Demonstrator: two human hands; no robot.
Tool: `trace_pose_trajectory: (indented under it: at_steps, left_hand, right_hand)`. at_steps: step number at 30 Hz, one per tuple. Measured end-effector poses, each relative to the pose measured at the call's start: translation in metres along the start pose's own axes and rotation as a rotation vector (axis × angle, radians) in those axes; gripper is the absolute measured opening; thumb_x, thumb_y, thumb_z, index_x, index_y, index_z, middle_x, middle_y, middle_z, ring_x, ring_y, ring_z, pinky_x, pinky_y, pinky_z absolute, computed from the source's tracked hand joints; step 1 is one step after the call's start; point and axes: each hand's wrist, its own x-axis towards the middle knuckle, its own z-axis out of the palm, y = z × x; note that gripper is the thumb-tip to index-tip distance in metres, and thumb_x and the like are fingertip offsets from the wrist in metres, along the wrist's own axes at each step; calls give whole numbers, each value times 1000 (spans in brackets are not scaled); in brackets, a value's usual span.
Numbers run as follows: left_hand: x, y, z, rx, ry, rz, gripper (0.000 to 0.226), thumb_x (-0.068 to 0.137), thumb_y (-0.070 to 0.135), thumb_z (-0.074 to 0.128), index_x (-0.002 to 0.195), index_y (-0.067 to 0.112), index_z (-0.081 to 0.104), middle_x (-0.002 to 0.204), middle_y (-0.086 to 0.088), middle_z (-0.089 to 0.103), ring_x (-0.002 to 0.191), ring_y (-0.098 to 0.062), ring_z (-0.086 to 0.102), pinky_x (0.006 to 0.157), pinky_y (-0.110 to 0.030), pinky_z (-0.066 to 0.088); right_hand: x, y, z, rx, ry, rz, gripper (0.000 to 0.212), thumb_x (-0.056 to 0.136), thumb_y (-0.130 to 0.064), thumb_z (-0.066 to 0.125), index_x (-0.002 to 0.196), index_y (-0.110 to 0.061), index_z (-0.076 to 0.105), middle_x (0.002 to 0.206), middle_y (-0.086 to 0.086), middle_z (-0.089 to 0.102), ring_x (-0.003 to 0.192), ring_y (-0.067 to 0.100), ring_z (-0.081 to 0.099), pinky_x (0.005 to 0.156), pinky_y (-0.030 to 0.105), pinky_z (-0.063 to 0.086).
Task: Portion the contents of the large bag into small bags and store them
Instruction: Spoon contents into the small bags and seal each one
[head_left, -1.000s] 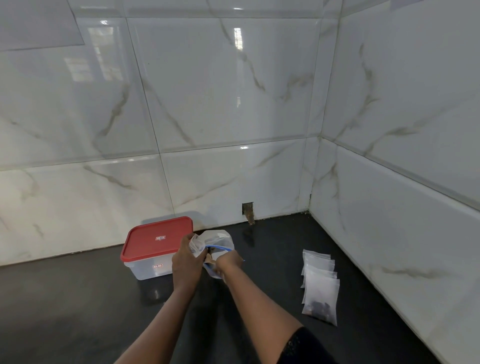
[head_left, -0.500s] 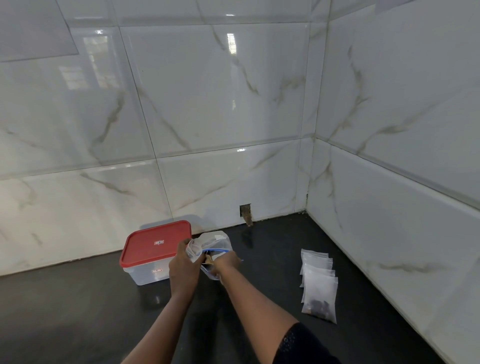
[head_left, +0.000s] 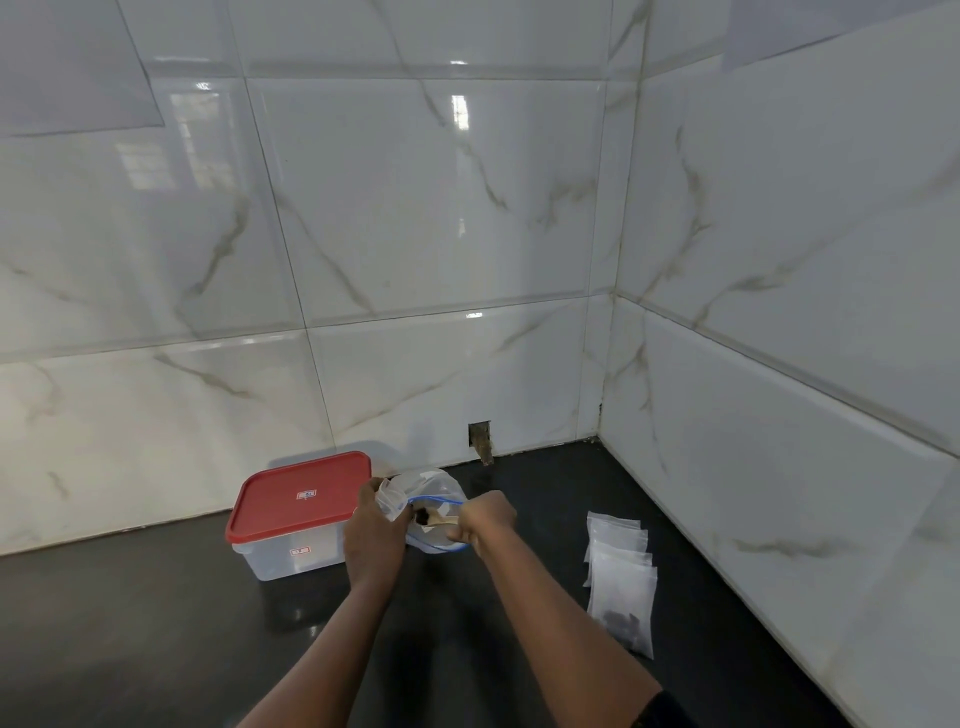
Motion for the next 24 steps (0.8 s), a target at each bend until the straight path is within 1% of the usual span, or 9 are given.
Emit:
trace_pose_trajectory:
  at_steps: [3,5,7,10,12,15,20,22,24]
  left_hand:
    - [-2,5,0,-31,-4,-14,54,83,21,67,130,8,43,120,-15,60,107,-34,57,86,-40,47]
    - [-3,7,1,-46,-8,-29,54,83,21,68,129,8,43,120,-16,60,107,-34,58,87,-41,48]
    - [-4,7,2,-48,-15,-37,54,83,22,68,128,8,43,120,-15,60,106,-33,58,86,-40,48]
    - [-4,6,3,-38,-23,-46,53,83,23,68,127,6,45,119,-16,60,106,-32,58,85,-38,49]
    - [-4,6,3,-27,-24,-49,52,83,24,68,126,4,46,119,-16,60,106,-32,57,84,-38,48]
    - [-5,6,2,-39,-18,-55,50,84,22,67,125,3,47,117,-17,60,105,-32,57,80,-34,44]
    - [-9,3,1,-34,-32,-40,49,83,24,68,122,4,47,115,-17,61,101,-30,58,77,-30,44]
    - [-10,2,1,-29,-30,-40,49,83,24,68,123,5,48,115,-16,61,102,-30,58,80,-33,46]
    - [-12,0,0,-33,-31,-37,47,83,24,68,122,6,48,114,-16,61,102,-30,58,80,-34,47]
  right_hand:
    - [-3,-5,-16,63,-3,-44,27,89,9,47,114,11,57,113,21,54,56,22,62,43,23,55]
    - [-3,-5,-25,57,10,-61,26,89,10,45,111,11,58,117,24,54,51,20,58,35,20,49]
    - [-2,-5,-30,51,14,-67,24,89,9,46,110,11,59,112,24,57,52,20,60,42,22,54]
    - [0,-4,-39,41,19,-57,22,90,5,47,105,10,61,91,20,62,51,18,62,53,23,57]
    - [0,-4,-44,17,50,-82,22,90,2,47,102,10,63,81,18,63,48,16,60,51,21,56]
    - [-2,-3,-44,-50,68,-123,21,91,-1,48,99,9,64,81,15,64,46,13,59,44,16,50]
    - [-5,5,-33,-136,59,-143,16,94,-3,48,102,3,60,101,16,63,47,11,59,35,12,43]
    - [-5,9,-30,-156,60,-133,18,94,-5,51,108,2,60,96,13,64,51,10,60,42,13,46]
    - [-3,12,-27,-131,56,-113,19,93,-4,54,109,3,60,84,9,60,59,13,64,55,19,55]
